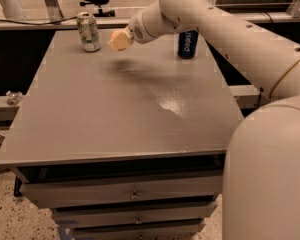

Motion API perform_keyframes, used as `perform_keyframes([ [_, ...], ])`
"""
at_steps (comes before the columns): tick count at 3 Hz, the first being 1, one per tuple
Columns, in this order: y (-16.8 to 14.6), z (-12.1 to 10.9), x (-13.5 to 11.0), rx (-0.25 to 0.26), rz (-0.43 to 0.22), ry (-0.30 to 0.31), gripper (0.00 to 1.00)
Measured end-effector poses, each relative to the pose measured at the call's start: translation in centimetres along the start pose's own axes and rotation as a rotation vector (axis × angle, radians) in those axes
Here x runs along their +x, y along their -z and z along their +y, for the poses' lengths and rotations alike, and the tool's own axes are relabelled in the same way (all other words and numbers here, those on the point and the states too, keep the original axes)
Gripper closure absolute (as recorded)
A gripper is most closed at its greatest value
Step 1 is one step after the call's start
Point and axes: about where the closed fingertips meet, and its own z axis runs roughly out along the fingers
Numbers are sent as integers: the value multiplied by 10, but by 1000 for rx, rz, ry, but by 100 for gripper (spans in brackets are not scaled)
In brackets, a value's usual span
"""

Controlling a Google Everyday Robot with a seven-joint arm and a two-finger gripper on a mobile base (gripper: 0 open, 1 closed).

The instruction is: Move orange near 7up can

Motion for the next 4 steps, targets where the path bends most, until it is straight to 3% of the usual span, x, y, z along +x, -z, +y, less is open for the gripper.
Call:
perform_keyframes([
  [1,-29,-8,-12,12,-10,-20,100],
  [3,-71,2,-24,-20,-14,-40,100],
  [4,-85,12,-28,-45,-8,-29,83],
])
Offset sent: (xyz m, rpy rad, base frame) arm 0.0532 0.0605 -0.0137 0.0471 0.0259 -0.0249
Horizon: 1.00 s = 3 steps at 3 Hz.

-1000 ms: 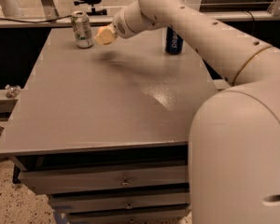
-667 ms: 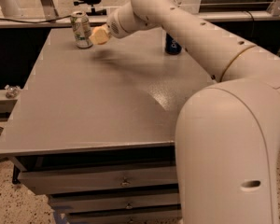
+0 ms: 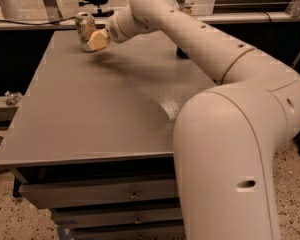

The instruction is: Move orange near 7up can

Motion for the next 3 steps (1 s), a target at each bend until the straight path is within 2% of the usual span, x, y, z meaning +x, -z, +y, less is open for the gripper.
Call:
perform_keyframes([
  [3,-20,13,3,-40,22,6,13],
])
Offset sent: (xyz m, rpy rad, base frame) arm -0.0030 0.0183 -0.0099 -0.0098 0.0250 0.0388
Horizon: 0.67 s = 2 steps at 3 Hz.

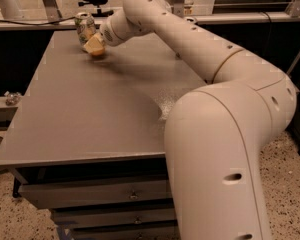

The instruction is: Move orange near 7up can

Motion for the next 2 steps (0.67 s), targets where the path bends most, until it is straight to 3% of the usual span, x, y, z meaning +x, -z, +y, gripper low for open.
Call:
perform_keyframes([
  [1,-2,0,1,-1,3,-1,0],
  [2,-3,0,2,-3,4,-1,0],
])
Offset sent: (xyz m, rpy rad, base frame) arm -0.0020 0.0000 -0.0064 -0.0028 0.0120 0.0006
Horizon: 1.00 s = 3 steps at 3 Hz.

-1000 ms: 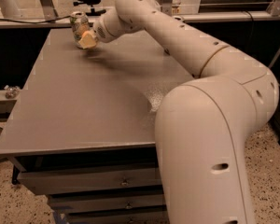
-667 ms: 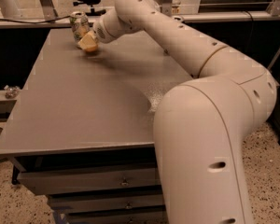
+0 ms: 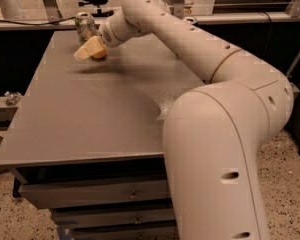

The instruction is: Move orange near 7up can

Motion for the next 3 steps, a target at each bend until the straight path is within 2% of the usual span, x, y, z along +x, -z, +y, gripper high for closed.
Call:
perform_keyframes([
  [1,6,1,2,-1,-12,-5,0],
  [2,29,3,12,-4,-44,-16,0],
  [3,64,10,27,-8,-113,-32,0],
])
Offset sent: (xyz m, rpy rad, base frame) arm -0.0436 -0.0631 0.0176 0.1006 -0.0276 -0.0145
